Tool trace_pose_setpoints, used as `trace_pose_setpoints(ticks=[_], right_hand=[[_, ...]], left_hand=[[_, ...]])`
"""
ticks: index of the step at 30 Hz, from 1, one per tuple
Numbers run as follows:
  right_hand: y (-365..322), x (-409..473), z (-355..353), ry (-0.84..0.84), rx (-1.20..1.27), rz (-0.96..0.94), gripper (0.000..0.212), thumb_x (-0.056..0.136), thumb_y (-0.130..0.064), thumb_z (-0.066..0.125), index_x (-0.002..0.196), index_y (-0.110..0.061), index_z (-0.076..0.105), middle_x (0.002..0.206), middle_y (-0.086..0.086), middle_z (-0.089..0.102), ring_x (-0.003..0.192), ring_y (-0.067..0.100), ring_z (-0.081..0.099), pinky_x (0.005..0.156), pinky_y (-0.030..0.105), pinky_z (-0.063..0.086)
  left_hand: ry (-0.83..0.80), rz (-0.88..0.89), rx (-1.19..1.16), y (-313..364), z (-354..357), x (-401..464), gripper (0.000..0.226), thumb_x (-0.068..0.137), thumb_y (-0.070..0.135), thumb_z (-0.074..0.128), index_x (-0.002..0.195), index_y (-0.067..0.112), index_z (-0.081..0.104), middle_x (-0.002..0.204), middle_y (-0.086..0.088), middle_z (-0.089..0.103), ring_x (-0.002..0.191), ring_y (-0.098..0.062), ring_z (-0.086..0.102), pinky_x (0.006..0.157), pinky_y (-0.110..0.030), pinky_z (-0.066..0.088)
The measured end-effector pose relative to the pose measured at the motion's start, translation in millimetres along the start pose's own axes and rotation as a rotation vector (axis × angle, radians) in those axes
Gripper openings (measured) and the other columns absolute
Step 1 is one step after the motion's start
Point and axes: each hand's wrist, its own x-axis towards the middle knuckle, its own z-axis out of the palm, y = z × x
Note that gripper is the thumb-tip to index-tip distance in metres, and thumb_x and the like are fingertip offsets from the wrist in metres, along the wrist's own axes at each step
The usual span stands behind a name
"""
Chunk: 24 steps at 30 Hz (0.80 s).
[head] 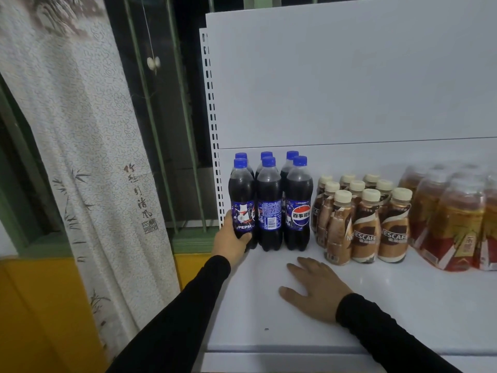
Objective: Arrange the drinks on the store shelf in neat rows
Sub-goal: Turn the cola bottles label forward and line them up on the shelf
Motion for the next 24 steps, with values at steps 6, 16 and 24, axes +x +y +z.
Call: trace_pose_setpoints(ticks=[6,16,24], right_hand=[[0,0,-1,0.012,0.019,-0.006,0.105,0.069,-0.087,0.007,0.157,-0.03,0.015,0.165,0.001,0.006,0.152,0.018,0.003,0.121,0.034,0.0],[2,4,1,0.053,0.066,0.005,0.075,0.093,-0.07,0.034,0.155,-0.03,0.024,0.164,0.0,0.015,0.15,0.017,0.013,0.121,0.033,0.007],[4,-1,-7,0.146,0.25,0.007,0.068,0.094,-0.066,0.04,0.15,-0.027,0.036,0.155,-0.007,0.034,0.138,0.01,0.036,0.112,0.022,0.026]], left_hand=[[0.18,0.169,0.022,32,-21,0,0.052,0.092,0.014,0.068,0.14,0.015,0.048,0.121,0.002,0.061,0.115,-0.016,0.057,0.099,-0.033,0.048],[0.133,0.462,0.36,137,-30,39,0.056,0.099,0.034,0.059,0.148,0.012,0.043,0.143,-0.008,0.053,0.13,-0.022,0.05,0.108,-0.033,0.039],[0.065,0.391,0.674,149,-13,60,0.021,0.099,0.03,0.054,0.1,0.01,0.06,0.102,-0.01,0.065,0.098,-0.028,0.059,0.076,-0.031,0.038]])
